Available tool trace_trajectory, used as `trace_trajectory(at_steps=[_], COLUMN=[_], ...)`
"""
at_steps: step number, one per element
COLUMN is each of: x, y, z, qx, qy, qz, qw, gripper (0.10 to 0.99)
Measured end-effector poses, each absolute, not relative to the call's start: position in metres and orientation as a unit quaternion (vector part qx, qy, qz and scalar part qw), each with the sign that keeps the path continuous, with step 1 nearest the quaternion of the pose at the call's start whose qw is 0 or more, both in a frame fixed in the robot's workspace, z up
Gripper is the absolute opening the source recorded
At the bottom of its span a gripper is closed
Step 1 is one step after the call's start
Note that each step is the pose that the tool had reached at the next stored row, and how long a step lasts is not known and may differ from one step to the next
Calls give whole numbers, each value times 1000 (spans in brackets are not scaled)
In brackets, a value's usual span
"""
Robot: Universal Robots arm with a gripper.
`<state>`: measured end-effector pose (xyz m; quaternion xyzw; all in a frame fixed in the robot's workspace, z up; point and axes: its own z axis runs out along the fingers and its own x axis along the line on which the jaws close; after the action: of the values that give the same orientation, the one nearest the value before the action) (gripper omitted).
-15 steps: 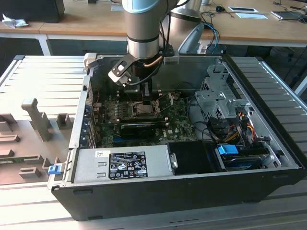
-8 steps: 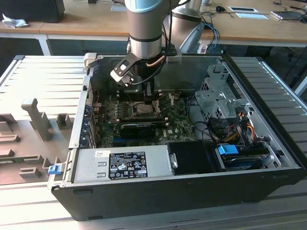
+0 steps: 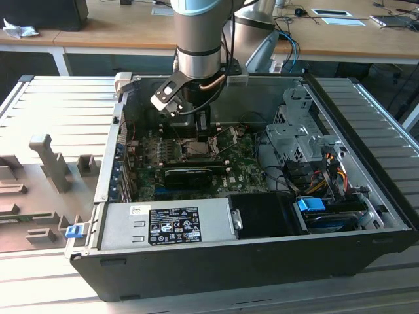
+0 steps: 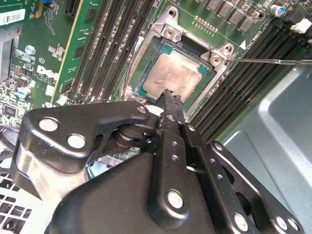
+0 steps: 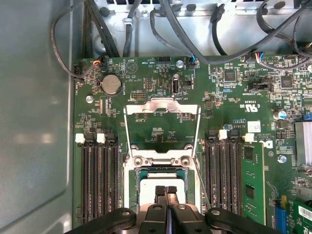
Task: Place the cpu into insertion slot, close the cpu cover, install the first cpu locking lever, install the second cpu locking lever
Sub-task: 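Close the cpu cover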
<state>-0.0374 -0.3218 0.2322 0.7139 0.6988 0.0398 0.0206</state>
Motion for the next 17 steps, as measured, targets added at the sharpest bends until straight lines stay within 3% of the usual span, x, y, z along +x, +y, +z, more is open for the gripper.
trace_trajectory(at_steps=[17], x=[-37], y=[-322], z=[250], qx=[714], qy=[699], qz=[40], qw=[21], gripper=[106])
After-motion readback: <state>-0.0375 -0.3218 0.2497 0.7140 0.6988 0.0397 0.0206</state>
